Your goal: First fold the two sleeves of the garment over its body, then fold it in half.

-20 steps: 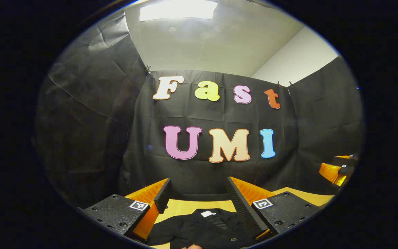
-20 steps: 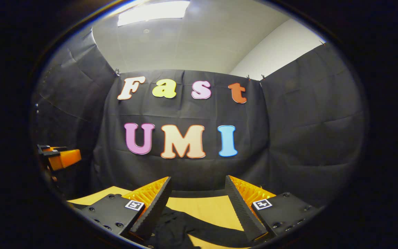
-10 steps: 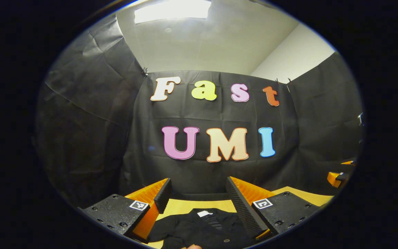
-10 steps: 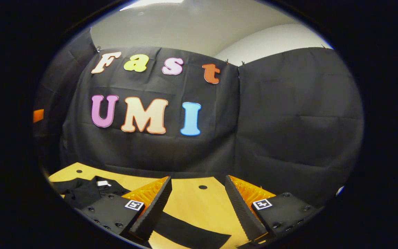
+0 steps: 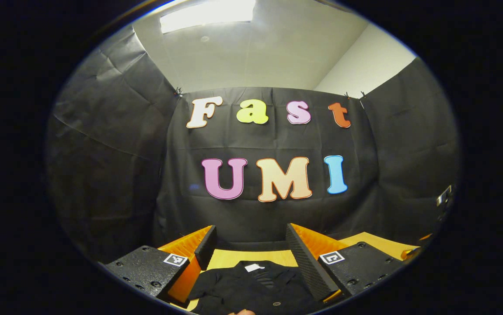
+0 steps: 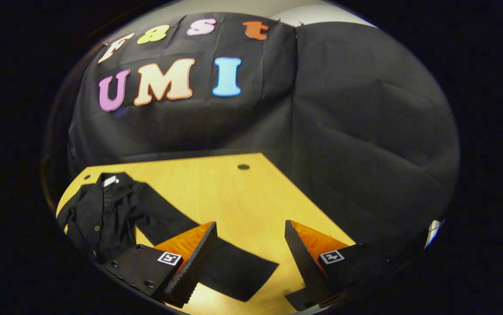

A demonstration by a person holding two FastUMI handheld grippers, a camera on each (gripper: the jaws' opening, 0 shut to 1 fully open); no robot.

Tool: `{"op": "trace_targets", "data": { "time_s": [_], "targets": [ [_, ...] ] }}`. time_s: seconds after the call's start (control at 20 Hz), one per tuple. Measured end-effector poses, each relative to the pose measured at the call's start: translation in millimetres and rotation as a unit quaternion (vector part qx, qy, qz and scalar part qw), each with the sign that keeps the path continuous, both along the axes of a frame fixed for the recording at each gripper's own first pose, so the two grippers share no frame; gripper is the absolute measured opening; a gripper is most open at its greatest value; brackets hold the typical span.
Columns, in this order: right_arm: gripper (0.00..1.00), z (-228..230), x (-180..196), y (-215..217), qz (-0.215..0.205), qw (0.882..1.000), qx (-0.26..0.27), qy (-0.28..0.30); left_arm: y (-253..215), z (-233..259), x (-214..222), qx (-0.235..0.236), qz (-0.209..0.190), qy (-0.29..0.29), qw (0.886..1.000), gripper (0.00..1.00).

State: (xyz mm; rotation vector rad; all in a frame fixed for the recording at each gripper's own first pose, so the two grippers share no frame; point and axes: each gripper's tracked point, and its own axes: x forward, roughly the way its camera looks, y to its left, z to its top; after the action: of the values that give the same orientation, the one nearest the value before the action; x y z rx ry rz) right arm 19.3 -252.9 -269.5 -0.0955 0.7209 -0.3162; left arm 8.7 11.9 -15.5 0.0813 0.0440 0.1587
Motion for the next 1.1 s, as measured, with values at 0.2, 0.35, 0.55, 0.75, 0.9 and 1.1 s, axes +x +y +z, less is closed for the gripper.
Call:
{"op": "trace_targets", "data": {
  "time_s": [0.2,0.35,0.55,0.75,0.9,1.1],
  "targets": [
    [0.99,-42.6,-12.5,-16.6,0.006,0.999,0.018,0.051,-15.6,-0.6,-1.1,0.009,0.009,0.002,1.0,0.96],
    [0.99,-67.3,-19.8,-21.7,-0.002,0.996,0.05,0.079,-29.3,-5.4,-6.2,0.012,0.012,0.006,1.0,0.96],
    [0.95,-107.8,-33.6,-16.9,-0.01,0.987,0.1,0.123,-37.6,-8.9,-12.4,0.009,0.011,0.008,1.0,0.93],
    [0.57,-113.6,-33.6,-10.8,0.022,0.989,0.078,0.126,-31.7,-14.4,-18.1,-0.002,0.02,0.009,1.0,0.93],
    [0.11,-113.8,-32.1,-0.7,0.03,0.99,0.057,0.126,-17.0,-19.2,-21.4,-0.006,0.03,0.017,0.999,0.96],
    [0.05,-96.2,-16.4,25.9,0.032,0.992,0.073,0.096,21.4,-9.3,-33.9,0.015,0.058,0.006,0.998,0.96]
  ]
}}
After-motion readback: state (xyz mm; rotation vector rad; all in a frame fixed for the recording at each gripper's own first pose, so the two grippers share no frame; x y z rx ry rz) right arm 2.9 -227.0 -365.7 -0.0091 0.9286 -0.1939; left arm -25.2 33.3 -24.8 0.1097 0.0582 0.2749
